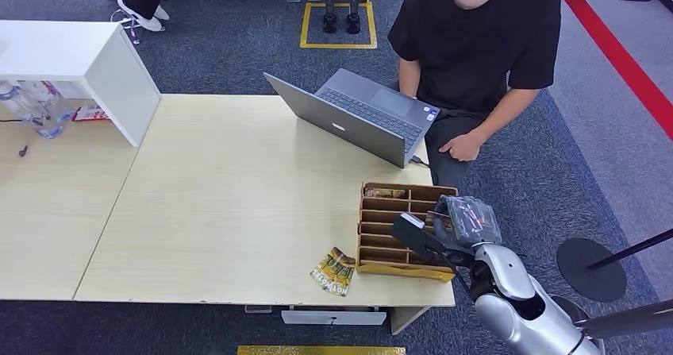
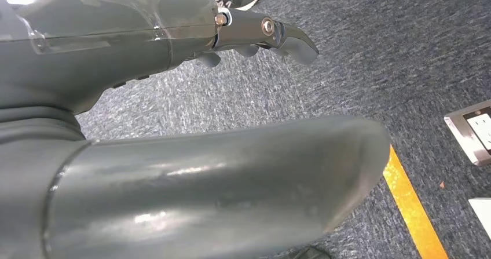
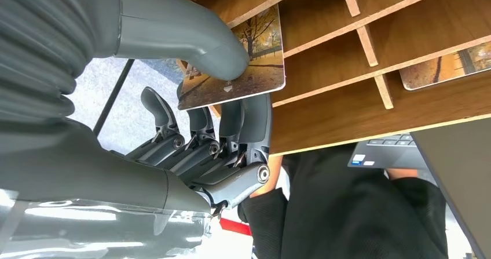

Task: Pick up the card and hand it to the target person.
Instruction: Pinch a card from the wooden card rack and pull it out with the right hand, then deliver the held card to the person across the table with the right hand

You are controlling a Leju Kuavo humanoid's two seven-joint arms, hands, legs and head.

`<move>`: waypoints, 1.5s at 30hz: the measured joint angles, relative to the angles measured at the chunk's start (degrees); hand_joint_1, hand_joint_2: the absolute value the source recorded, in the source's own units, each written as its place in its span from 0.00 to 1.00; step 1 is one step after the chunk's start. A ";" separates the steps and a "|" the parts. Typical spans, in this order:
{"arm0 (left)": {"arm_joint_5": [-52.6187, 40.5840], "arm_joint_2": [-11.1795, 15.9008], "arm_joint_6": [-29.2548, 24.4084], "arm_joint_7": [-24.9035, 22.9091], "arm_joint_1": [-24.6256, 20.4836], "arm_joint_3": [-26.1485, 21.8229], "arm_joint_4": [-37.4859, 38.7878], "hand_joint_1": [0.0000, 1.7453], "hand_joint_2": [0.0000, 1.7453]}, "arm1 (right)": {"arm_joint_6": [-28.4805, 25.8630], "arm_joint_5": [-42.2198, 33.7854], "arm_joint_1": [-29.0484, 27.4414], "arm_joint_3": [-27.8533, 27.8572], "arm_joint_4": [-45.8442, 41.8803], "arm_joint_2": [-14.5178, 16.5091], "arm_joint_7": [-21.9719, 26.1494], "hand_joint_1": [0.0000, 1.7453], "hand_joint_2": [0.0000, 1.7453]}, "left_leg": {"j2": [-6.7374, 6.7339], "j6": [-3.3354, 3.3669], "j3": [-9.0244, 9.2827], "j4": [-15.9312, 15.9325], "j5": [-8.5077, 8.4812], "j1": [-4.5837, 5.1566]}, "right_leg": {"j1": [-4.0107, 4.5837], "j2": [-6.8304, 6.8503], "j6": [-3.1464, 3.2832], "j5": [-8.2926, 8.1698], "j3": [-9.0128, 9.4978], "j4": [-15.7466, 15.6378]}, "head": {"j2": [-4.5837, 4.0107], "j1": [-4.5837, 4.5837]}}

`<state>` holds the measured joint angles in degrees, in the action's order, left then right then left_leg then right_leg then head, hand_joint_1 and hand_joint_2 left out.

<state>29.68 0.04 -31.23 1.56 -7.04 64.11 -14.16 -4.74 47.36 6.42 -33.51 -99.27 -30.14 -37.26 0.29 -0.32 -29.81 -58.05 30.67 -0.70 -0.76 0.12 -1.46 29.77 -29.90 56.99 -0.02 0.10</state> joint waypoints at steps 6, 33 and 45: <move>0.00 0.00 0.00 0.01 0.00 0.00 0.00 0.00 0.00 | -0.03 0.02 0.09 0.00 0.00 0.15 0.06 0.87 1.00 | 0.00 0.00 0.00 0.00 0.00 0.00 | 0.00 0.00 0.00 0.00 0.00 0.00 | 0.00 0.00; 0.01 0.00 0.00 0.65 -0.02 0.00 0.00 0.00 0.00 | 3.80 10.63 0.63 0.01 -4.32 -0.11 -2.44 0.96 1.00 | 0.00 0.00 -0.02 0.00 0.00 0.01 | -0.01 0.01 0.00 0.00 -0.01 0.00 | 0.00 0.00; 0.52 0.00 -0.09 0.93 0.04 0.00 0.00 0.00 0.00 | 7.84 18.79 1.96 0.31 -14.50 -1.26 -1.47 0.92 1.00 | 0.00 0.00 -0.02 0.00 0.00 0.00 | 0.00 0.00 0.00 0.00 -0.01 0.00 | 0.00 0.00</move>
<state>30.21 0.04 -31.32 2.50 -6.99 64.11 -14.16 3.10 66.16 8.38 -33.20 -113.77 -31.40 -38.72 0.29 -0.32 -29.83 -58.06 30.67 -0.70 -0.77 0.13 -1.46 29.77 -29.91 56.99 -0.02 0.11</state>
